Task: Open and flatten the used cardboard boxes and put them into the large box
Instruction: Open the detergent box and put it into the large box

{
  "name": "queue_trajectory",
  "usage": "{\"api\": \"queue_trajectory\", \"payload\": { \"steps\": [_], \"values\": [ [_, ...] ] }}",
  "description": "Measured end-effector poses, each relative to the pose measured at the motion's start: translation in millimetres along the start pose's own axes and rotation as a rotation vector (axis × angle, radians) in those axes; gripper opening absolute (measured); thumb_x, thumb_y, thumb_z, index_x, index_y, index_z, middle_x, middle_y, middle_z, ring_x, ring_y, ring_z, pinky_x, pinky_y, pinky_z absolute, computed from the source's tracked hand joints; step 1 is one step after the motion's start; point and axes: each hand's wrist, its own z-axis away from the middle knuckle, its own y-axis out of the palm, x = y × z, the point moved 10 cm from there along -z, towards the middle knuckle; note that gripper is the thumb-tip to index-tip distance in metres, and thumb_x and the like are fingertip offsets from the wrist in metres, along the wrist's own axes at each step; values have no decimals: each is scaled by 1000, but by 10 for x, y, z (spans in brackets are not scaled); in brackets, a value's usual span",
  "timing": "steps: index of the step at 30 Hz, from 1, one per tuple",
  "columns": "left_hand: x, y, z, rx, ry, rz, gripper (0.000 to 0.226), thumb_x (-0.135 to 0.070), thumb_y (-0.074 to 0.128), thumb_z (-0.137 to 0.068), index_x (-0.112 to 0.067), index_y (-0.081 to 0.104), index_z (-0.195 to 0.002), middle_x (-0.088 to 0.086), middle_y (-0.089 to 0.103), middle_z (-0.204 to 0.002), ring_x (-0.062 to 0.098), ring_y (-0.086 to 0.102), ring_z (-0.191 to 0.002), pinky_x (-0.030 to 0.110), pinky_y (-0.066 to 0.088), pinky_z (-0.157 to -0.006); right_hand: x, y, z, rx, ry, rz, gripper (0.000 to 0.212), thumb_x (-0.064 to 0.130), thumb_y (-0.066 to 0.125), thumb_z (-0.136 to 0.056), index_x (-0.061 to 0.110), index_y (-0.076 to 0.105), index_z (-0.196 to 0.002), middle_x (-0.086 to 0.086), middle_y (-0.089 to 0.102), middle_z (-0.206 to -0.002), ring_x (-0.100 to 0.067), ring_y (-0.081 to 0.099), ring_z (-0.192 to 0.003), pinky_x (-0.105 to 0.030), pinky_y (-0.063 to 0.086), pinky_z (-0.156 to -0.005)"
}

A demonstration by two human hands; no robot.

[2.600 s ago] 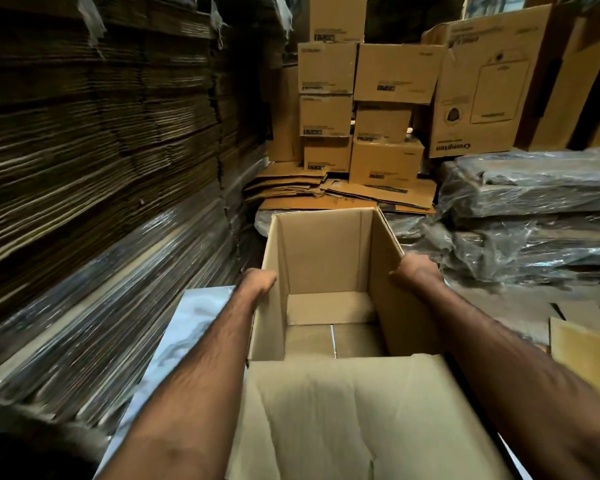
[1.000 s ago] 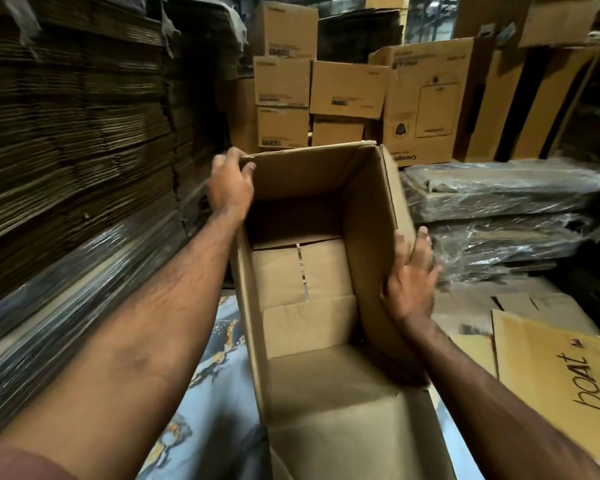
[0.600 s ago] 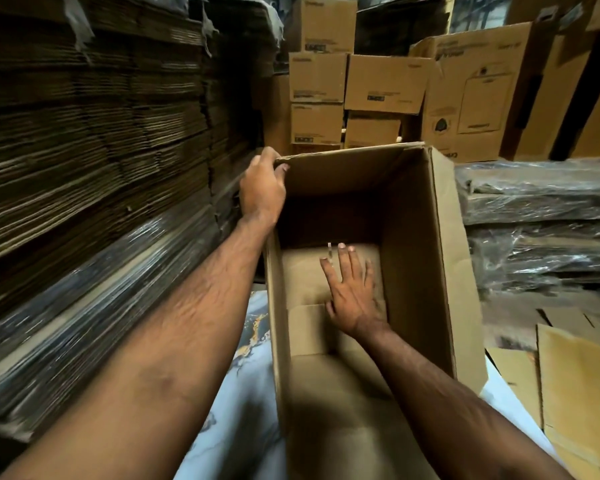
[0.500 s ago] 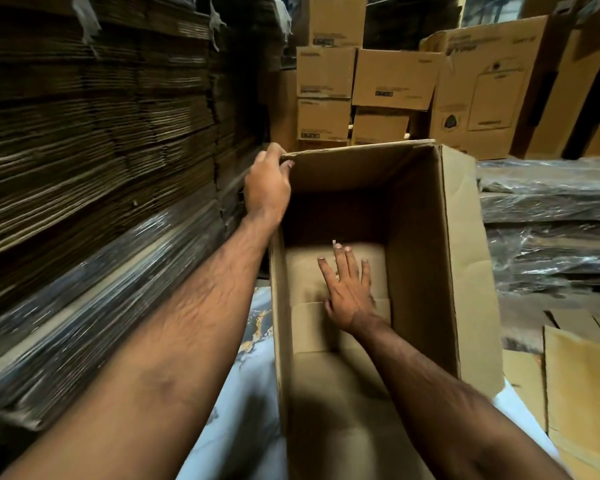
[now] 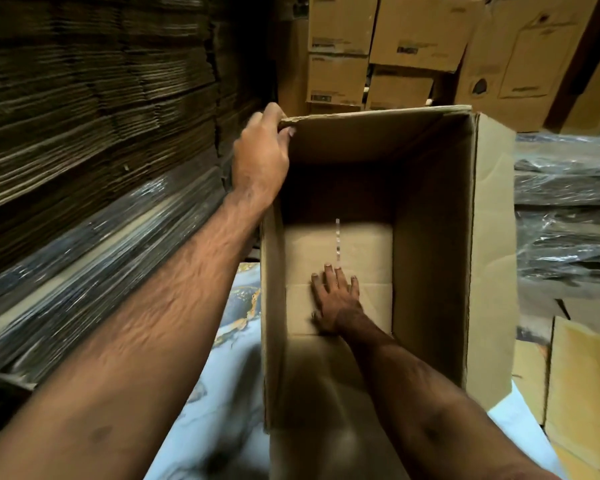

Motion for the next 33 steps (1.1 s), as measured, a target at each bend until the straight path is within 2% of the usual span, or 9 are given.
{"api": "queue_trajectory", "payload": {
  "steps": [6,10,14,16,19,23,27,31,33],
  "values": [
    [77,62,-93,-8,15,-57,21,-29,49,-100,-14,55,-112,3,61,-108,21,58,-97,28,32,-71,-115,757,-222,187,33,-79,85,62,54,-91,25,15,-156,-12,-12,-165,-37,-6,-151,-65,1,-117],
    [133,108,-162,-16,18,-100,22,-31,49,-100,-15,56,-113,0,61,-106,15,56,-95,30,38,-75,-117,879,-395,115,17,-77,86,63,60,-85,29,20,-153,-10,-5,-166,-36,2,-152,-69,9,-112],
    [305,89,-241,-26,-5,-120,24,-34,50,-99,-13,58,-110,-4,58,-96,9,50,-86,24,33,-70,-63,626,-535,-138,-2,-4,60,56,64,-81,21,57,-130,-13,45,-149,-37,46,-130,-62,33,-106],
    [384,60,-241,-39,-22,-106,25,-33,50,-99,-12,58,-108,-6,55,-91,5,48,-82,22,33,-69,-75,538,-622,-199,-25,41,55,54,64,-82,19,59,-124,-11,54,-139,-35,51,-122,-62,32,-107],
    [528,-82,-230,-114,-116,-48,16,-32,51,-98,-18,58,-101,-16,49,-78,-2,43,-70,12,31,-61,-103,512,-691,-209,-54,95,65,56,65,-82,20,52,-134,-11,47,-147,-35,45,-130,-64,22,-112],
    [499,-369,-309,-217,-193,-19,11,-34,52,-97,-30,46,-87,-19,43,-70,-5,44,-63,7,30,-57,-173,566,-607,-132,-65,75,89,59,77,-71,20,47,-145,-16,36,-156,-39,42,-137,-65,31,-107],
    [176,-655,-449,-255,-116,8,12,-35,52,-99,-24,56,-100,-20,46,-74,-13,44,-63,7,35,-57,-304,366,-678,16,-34,48,83,61,47,-93,26,8,-158,-9,-3,-166,-33,5,-152,-63,14,-114],
    [-10,-879,-552,-292,-98,59,23,-33,56,-97,-14,63,-105,-19,47,-69,-12,45,-60,5,31,-55,-426,161,-620,287,4,42,64,58,40,-98,16,44,-146,-12,36,-156,-32,36,-142,-54,25,-113],
    [-64,-897,-552,-288,-124,78,20,-32,58,-96,-13,64,-103,-20,47,-69,-6,46,-63,4,29,-54,-402,4,-556,288,-33,91,55,53,38,-101,15,52,-138,-12,47,-148,-31,44,-135,-49,33,-110]
  ]
}}
